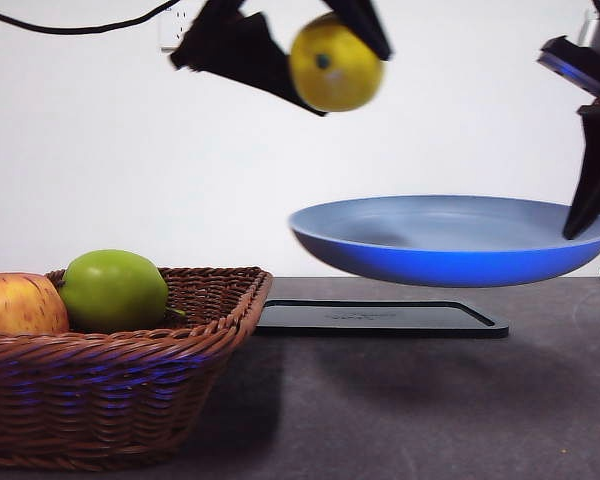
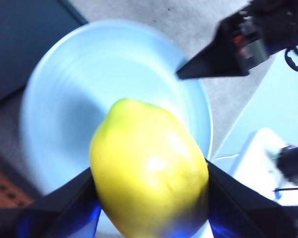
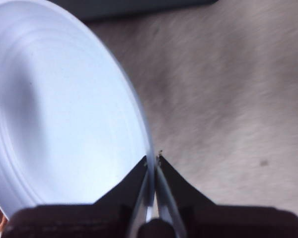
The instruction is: Take the lemon from the basket,put the lemon in the plate,hand out the plate
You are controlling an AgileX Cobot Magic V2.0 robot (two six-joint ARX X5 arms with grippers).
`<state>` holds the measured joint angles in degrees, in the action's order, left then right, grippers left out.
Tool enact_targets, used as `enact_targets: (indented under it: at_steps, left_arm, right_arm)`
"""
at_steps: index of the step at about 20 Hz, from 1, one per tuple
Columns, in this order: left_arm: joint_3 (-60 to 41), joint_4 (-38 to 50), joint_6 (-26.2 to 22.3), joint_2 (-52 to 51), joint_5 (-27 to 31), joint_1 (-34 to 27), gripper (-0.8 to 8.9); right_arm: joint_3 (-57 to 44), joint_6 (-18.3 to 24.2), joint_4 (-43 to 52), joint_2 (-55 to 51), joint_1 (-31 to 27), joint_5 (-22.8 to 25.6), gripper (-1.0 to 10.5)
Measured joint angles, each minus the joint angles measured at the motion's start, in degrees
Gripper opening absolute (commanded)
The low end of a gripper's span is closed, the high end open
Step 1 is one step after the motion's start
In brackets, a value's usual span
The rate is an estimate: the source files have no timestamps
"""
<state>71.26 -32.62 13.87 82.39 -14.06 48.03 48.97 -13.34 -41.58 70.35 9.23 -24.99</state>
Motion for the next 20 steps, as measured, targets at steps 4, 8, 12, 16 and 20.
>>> enact_targets:
  at_steps: [4,8,12,16,20]
  left_arm:
    - [0.0,0.4,-3.1,3.0,8.0,5.0,1.53]
    - [0.0,0.3,-3.9,5.6,8.5,5.7,1.55]
    - [0.0,-0.9,-4.3,8.4,8.3,5.7,2.96]
    - [0.0,-1.4,-4.4,8.7,8.3,5.8,3.41]
    - [0.0,-2.1,-4.4,8.7,7.9,5.8,4.12]
  right_arm:
    - [0.0,-1.4,0.0,0.1,4.8,0.0,0.1]
    - [0.0,-2.3,0.0,0.1,7.8,-0.1,0.1]
    - [0.0,-3.0,0.0,0.2,9.9,-0.1,0.1]
    - [0.0,-3.4,0.0,0.2,10.6,-0.4,0.1]
    - [0.0,-4.0,0.0,0.2,10.6,-3.1,0.1]
